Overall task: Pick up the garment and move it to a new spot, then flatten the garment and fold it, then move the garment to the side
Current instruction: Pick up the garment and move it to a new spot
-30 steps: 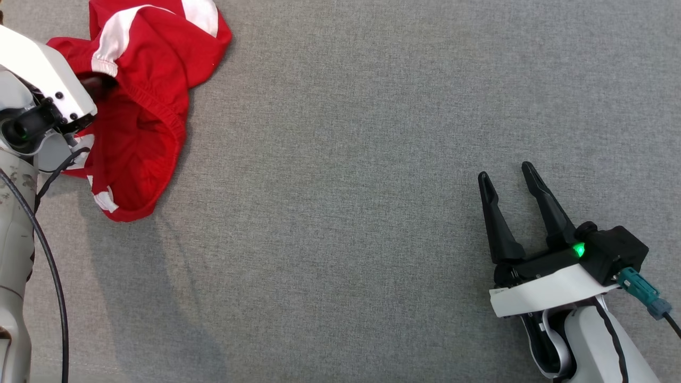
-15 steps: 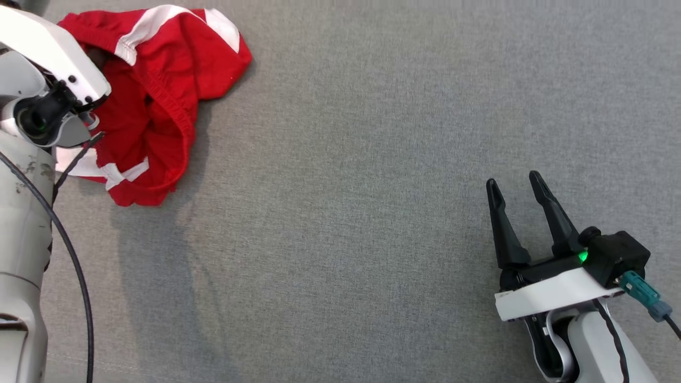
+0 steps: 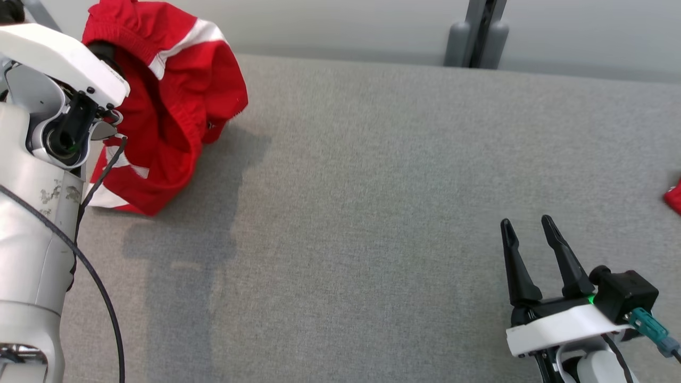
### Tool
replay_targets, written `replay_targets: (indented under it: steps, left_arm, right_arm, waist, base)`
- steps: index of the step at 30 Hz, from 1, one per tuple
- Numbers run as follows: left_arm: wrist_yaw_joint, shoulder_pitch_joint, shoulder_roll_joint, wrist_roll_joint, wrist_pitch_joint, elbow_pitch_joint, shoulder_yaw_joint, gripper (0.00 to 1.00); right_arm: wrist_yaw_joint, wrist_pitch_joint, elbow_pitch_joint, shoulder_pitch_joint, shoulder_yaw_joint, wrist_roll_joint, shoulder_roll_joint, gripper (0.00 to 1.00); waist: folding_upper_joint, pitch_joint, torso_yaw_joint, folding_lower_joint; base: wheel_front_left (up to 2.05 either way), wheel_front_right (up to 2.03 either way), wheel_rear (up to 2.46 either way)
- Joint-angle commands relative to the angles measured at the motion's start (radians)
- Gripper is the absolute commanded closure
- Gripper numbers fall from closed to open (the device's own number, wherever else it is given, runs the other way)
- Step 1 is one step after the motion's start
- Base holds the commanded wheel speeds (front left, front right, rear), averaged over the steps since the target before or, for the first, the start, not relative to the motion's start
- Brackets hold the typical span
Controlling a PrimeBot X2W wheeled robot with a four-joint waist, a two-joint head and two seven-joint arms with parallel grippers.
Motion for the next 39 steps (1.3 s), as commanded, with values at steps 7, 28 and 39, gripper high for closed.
replay_targets:
  steps: [7,28,39]
  left_arm:
    - [-0.006,0.076,0.017,-0.049,-0.104,-0.133,0.007,1.00]
    - [0.056,0.253,-0.156,0.088,-0.227,-0.421,-0.200,1.00]
    - [0.111,0.296,-0.229,0.092,-0.319,-0.343,-0.348,1.00]
  right_arm:
    - [0.001,0.000,-0.014,0.050,-0.022,0.006,0.002,0.00]
    - [0.001,0.000,-0.067,0.055,-0.083,-0.007,0.005,0.00]
    - [0.001,0.000,-0.099,0.020,-0.129,-0.016,-0.001,0.00]
  waist:
    - [0.0000,-0.090,-0.032,0.0000]
    - [0.0000,-0.108,-0.117,0.0000]
    - [0.0000,-0.067,-0.198,0.0000]
  base:
    - [0.00,0.00,0.00]
    - [0.00,0.00,0.00]
    - [0.00,0.00,0.00]
